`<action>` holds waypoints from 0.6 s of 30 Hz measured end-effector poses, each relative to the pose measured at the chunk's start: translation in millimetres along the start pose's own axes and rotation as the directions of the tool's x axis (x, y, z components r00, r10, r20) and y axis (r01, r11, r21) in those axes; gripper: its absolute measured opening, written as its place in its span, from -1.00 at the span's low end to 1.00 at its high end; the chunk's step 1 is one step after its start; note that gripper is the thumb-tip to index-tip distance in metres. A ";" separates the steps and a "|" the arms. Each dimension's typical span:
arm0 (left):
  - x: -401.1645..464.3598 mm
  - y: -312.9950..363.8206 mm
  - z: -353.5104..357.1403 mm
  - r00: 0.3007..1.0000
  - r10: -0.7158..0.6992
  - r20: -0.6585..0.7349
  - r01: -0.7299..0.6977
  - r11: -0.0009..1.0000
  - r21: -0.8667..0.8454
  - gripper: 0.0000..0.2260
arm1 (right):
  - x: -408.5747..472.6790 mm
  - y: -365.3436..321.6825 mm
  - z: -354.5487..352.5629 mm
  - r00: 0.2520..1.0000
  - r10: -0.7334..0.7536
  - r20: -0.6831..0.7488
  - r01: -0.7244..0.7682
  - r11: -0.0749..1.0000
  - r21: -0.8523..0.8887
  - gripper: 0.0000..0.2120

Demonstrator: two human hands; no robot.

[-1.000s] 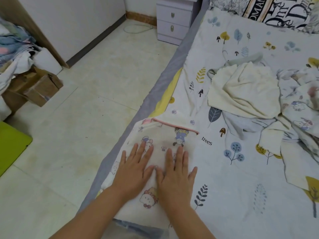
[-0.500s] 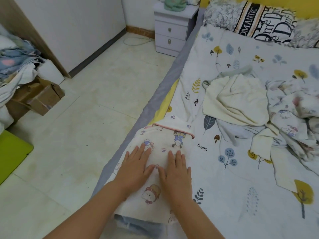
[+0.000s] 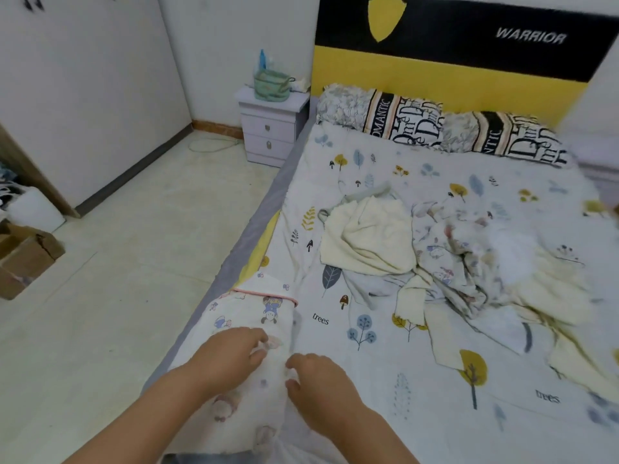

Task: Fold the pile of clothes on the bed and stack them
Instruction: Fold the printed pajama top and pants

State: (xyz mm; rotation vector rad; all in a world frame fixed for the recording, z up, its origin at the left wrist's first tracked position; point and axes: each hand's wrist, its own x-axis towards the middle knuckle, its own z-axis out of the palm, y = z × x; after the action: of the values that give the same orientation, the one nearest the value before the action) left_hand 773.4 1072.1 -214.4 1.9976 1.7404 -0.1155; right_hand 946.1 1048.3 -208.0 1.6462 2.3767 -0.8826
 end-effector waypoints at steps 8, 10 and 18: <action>12.3 111.8 -12.2 0.993 0.098 0.059 -0.097 0.995 -0.004 -0.68 | -69.5 88.7 -58.0 0.994 0.098 0.039 -0.099 0.995 0.022 -0.67; 18.9 146.2 -10.0 0.991 0.115 0.066 -0.114 0.993 -0.011 -0.68 | -86.8 118.0 -71.7 0.993 0.115 0.034 -0.116 0.993 0.022 -0.65; 55.8 279.0 22.7 0.981 0.172 0.086 -0.169 0.985 -0.035 -0.70 | -138.1 245.2 -116.4 0.980 0.196 0.012 -0.197 0.980 0.038 -0.67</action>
State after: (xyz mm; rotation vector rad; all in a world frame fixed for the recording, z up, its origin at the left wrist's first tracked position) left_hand 1054.7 1093.6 -171.3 2.0790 1.5012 -0.1206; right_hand 1245.4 1054.6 -151.9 1.8490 2.1566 -0.9027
